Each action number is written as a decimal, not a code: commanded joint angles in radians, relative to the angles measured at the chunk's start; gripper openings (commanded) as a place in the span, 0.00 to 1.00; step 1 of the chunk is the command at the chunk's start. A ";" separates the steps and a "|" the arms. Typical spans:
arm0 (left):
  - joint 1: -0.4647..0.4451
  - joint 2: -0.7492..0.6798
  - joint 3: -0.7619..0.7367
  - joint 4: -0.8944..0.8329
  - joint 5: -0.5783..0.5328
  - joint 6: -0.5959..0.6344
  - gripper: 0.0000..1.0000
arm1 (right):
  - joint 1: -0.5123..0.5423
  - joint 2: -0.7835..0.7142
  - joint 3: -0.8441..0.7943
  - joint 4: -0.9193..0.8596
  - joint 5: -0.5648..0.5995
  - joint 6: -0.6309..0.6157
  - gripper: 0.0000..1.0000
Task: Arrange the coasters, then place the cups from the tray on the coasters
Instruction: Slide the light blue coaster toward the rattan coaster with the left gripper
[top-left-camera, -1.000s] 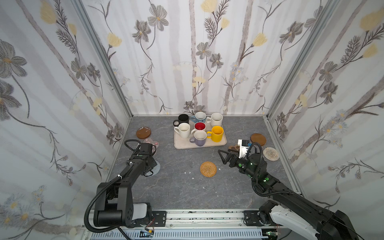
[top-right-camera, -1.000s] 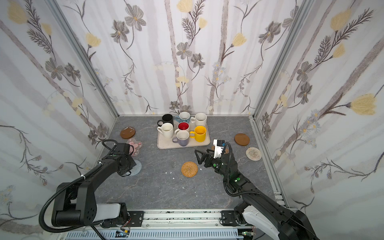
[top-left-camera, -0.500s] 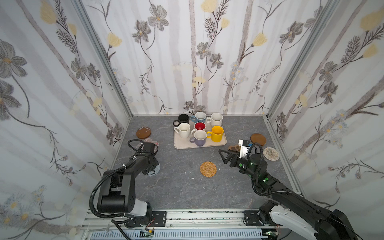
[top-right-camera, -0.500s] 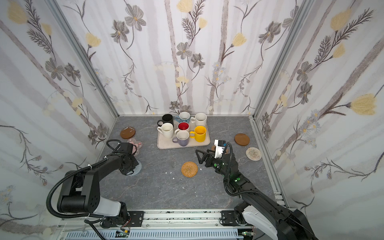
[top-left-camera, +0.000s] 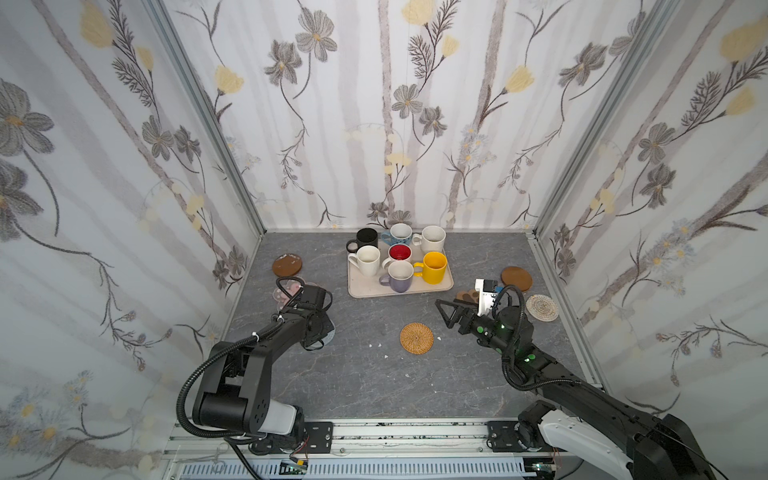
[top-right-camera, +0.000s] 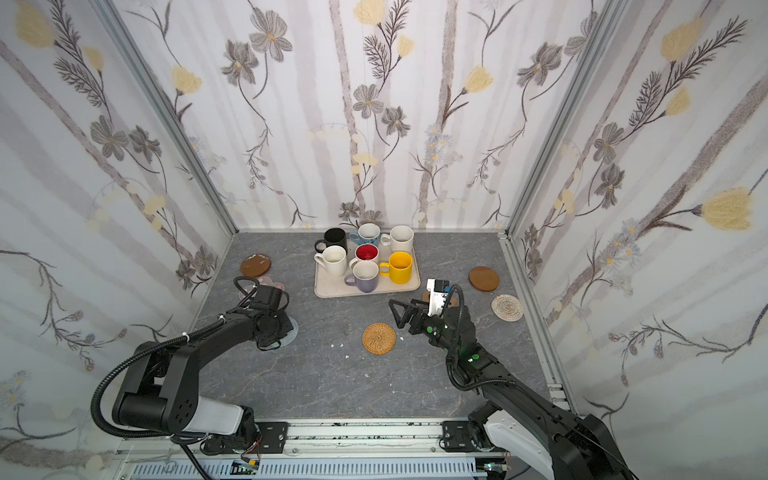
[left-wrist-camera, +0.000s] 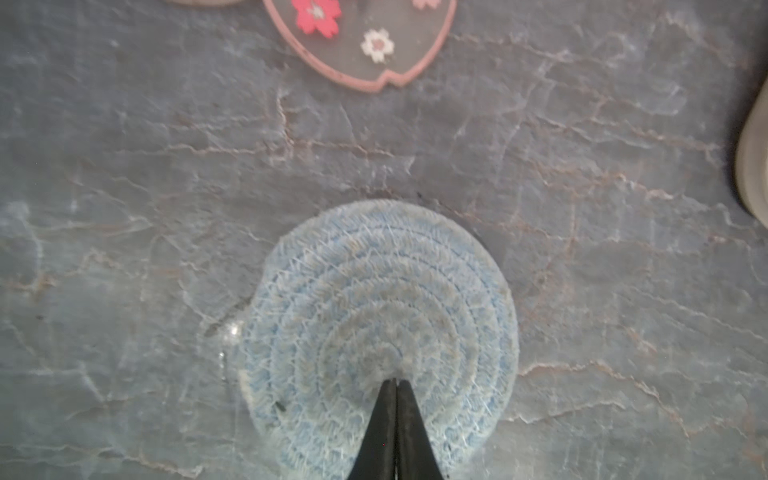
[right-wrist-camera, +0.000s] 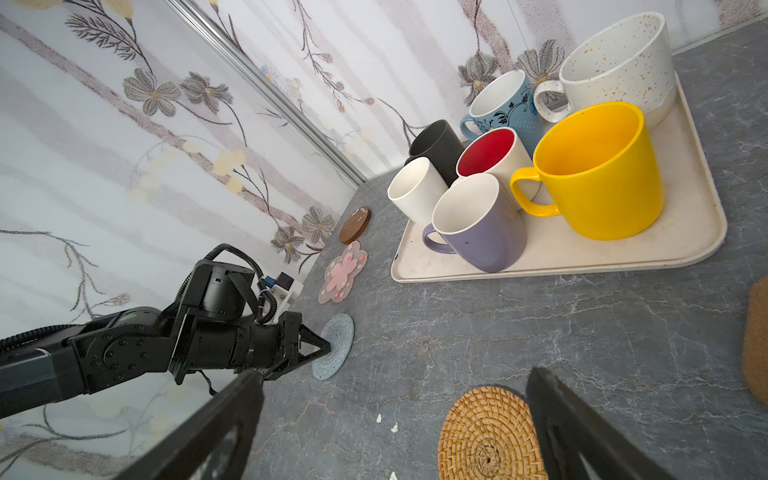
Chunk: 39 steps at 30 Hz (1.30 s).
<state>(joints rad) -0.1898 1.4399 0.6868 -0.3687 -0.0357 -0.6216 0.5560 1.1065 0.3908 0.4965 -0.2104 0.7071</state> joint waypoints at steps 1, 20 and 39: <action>-0.044 -0.011 -0.020 -0.006 0.019 -0.038 0.00 | -0.002 -0.017 -0.001 0.027 0.002 0.008 1.00; -0.153 -0.010 0.057 -0.070 -0.041 -0.045 0.27 | -0.010 -0.053 -0.015 0.011 0.033 -0.005 1.00; -0.170 0.093 0.073 -0.088 -0.079 -0.017 0.44 | -0.024 -0.026 -0.017 0.024 0.021 0.002 1.00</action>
<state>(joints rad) -0.3431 1.5253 0.7681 -0.4385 -0.1295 -0.6197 0.5346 1.0767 0.3740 0.4919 -0.1806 0.7059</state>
